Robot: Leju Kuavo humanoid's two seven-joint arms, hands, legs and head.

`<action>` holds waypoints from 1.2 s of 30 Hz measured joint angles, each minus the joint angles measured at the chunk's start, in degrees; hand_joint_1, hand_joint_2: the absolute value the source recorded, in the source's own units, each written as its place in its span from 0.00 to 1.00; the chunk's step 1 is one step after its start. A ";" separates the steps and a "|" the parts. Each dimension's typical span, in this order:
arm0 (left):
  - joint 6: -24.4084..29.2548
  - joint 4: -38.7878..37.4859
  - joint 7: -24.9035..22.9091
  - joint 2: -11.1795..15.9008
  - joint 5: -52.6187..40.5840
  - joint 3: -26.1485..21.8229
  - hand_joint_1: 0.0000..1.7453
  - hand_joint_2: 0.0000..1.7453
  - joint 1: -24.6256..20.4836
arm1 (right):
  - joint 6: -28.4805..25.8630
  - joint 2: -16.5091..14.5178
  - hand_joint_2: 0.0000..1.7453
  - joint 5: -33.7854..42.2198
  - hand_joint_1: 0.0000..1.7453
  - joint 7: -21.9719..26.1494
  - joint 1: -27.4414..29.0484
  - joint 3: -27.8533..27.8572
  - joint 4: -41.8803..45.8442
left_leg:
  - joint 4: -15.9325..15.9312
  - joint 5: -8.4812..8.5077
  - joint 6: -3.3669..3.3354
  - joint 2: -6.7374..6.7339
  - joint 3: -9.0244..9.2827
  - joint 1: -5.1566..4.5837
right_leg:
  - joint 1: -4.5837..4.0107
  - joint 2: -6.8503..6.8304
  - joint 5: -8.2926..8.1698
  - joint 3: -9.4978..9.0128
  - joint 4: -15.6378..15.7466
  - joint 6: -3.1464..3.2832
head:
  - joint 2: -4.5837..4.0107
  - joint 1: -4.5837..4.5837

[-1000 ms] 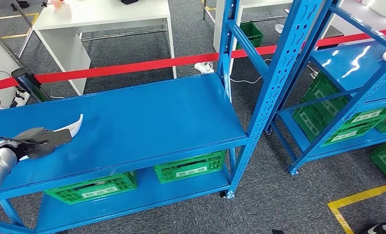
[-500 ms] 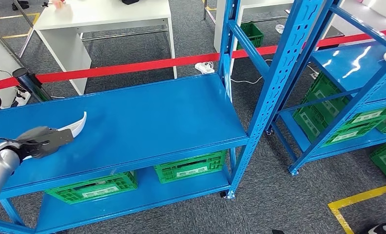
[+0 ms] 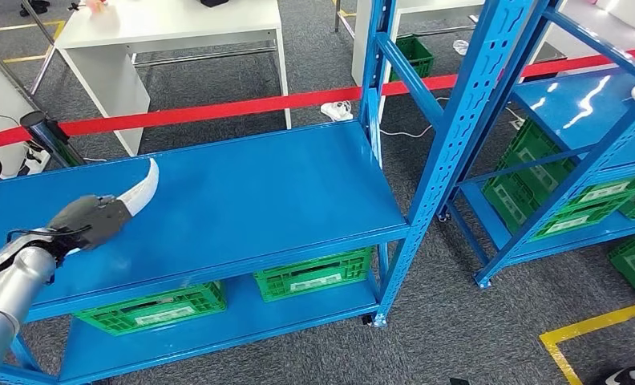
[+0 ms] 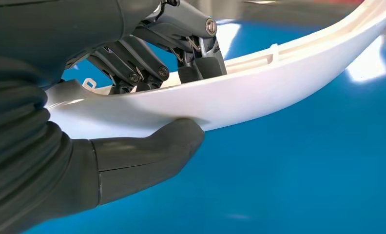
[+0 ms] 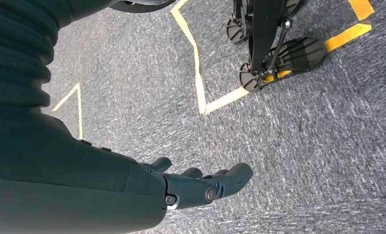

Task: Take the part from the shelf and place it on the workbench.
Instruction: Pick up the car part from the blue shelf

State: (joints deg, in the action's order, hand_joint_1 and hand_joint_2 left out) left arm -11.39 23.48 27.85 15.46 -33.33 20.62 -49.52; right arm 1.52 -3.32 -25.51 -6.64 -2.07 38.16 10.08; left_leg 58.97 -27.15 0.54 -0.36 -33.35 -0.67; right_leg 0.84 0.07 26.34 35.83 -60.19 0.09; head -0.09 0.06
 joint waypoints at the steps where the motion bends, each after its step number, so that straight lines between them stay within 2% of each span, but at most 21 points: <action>1: -1.45 1.28 1.28 -0.63 4.15 -1.39 1.00 1.00 0.31 | 0.03 0.00 1.00 -0.06 0.00 0.08 0.00 0.09 0.00 | 0.01 0.00 0.00 0.02 -0.02 0.00 | 0.00 -0.01 -0.01 0.00 0.01 -0.01 | 0.00 -0.01; 3: -4.96 5.10 1.59 -2.02 12.54 -4.26 1.00 1.00 0.98 | 0.03 0.00 1.00 -0.17 0.00 0.20 0.00 0.29 0.00 | 0.03 0.00 -0.01 0.03 -0.06 0.00 | 0.00 -0.02 -0.03 0.01 0.02 -0.05 | 0.00 -0.01; 6: -7.86 11.89 -1.03 -3.68 20.55 -7.01 1.00 1.00 1.94 | 0.03 0.00 1.00 -0.23 0.00 0.31 0.01 0.66 0.00 | 0.04 -0.01 -0.04 -0.03 -0.11 0.00 | 0.01 0.01 -0.08 0.04 0.04 -0.12 | -0.01 -0.02; 10: -8.40 17.12 -1.73 -4.55 22.97 -8.55 1.00 1.00 2.86 | 0.03 0.00 1.00 -0.27 0.00 0.43 0.04 0.99 0.00 | 0.05 -0.03 -0.05 -0.10 -0.13 0.00 | 0.01 0.07 -0.09 0.09 0.06 -0.13 | 0.00 -0.01; 15: -10.54 22.17 0.41 -5.28 28.25 -9.51 1.00 1.00 4.14 | 0.03 0.00 1.00 -0.54 0.00 0.63 0.03 1.17 0.00 | 0.05 -0.01 -0.06 -0.04 -0.19 0.00 | 0.00 0.04 -0.09 0.13 0.06 -0.13 | 0.00 0.00; 23: -12.91 36.00 -4.07 -7.90 39.30 -9.76 1.00 1.00 7.25 | 0.03 0.00 1.00 -0.58 0.00 0.02 0.00 1.97 0.00 | 0.05 -0.03 -0.09 -0.06 -0.26 -0.01 | 0.01 0.04 -0.09 0.15 0.12 -0.15 | 0.00 -0.02; 32: -15.86 39.81 -4.70 -8.12 45.44 -9.77 1.00 1.00 8.46 | 0.03 -0.11 1.00 -0.85 0.00 -0.01 -0.01 2.65 0.00 | 0.19 -0.05 -0.17 -0.03 -0.39 -0.19 | 0.23 0.02 -0.22 0.18 0.21 -0.33 | 0.00 0.01; 36: -16.18 39.92 -4.70 -8.09 46.21 -9.78 1.00 1.00 8.51 | 0.03 -0.20 1.00 -0.92 0.00 0.02 0.00 2.69 0.00 | 0.41 -0.11 -0.51 -0.02 -0.56 -0.31 | 0.36 -0.01 -0.33 0.21 0.22 -0.57 | -0.01 0.01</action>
State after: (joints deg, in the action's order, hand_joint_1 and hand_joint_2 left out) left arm -27.57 63.40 23.15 7.38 12.88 10.84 -41.01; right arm 1.55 -3.52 -26.43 -6.63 -2.07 40.85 10.08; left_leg 59.38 -27.25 0.03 -0.38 -33.91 -0.98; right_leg 1.19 0.06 26.01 36.04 -59.97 -0.48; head -0.09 0.07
